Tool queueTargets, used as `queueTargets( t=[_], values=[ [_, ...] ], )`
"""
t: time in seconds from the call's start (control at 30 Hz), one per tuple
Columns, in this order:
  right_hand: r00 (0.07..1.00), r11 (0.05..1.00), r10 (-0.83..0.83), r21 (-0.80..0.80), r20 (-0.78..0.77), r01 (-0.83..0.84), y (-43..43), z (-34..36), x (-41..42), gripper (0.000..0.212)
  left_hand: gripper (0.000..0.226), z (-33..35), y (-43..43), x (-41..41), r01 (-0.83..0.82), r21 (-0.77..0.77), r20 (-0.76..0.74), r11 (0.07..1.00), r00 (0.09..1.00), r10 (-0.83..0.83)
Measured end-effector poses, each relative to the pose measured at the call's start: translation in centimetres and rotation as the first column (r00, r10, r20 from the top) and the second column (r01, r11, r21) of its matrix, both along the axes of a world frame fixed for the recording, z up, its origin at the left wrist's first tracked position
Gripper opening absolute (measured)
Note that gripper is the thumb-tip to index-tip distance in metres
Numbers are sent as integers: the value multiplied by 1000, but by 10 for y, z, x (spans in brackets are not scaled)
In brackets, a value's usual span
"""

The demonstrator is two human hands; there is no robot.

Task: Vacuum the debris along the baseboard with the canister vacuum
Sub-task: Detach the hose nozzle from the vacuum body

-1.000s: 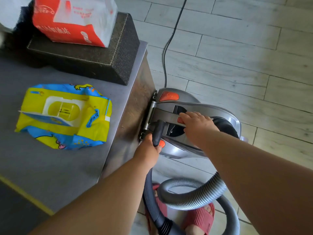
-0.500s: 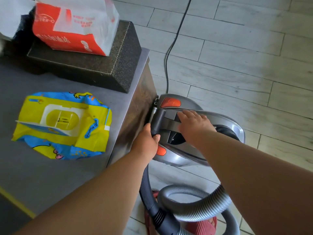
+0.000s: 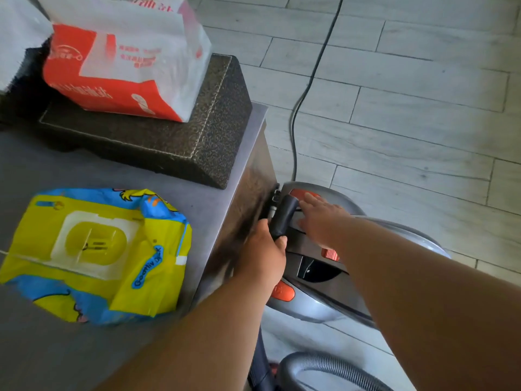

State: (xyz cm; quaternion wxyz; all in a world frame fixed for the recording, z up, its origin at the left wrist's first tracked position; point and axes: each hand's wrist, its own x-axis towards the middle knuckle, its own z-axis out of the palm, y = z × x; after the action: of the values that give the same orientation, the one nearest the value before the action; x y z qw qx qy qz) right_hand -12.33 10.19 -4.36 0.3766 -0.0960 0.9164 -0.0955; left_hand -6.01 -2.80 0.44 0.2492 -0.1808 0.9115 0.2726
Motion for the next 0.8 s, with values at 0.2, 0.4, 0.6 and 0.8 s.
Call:
queueTargets(
  t=[0.2, 0.4, 0.6, 0.8],
  values=[
    [991, 987, 133, 95, 3, -132, -3, -3, -3, 57, 45, -5, -2, 4, 12, -7, 34, 1000, 999, -11],
    [979, 959, 168, 211, 112, -189, -10, -8, -13, 61, 52, -9, -6, 6, -18, -2, 63, 1000, 998, 18],
    [982, 976, 74, 188, 171, -107, -16, -10, -22, 58, 53, -12, -10, 2, -37, 5, 72, 999, 997, 36],
    [996, 983, -26, 182, 86, 10, -13, 6, -29, 42, 51, -13, -10, 3, -21, 6, 80, 1000, 997, 20]
  ],
)
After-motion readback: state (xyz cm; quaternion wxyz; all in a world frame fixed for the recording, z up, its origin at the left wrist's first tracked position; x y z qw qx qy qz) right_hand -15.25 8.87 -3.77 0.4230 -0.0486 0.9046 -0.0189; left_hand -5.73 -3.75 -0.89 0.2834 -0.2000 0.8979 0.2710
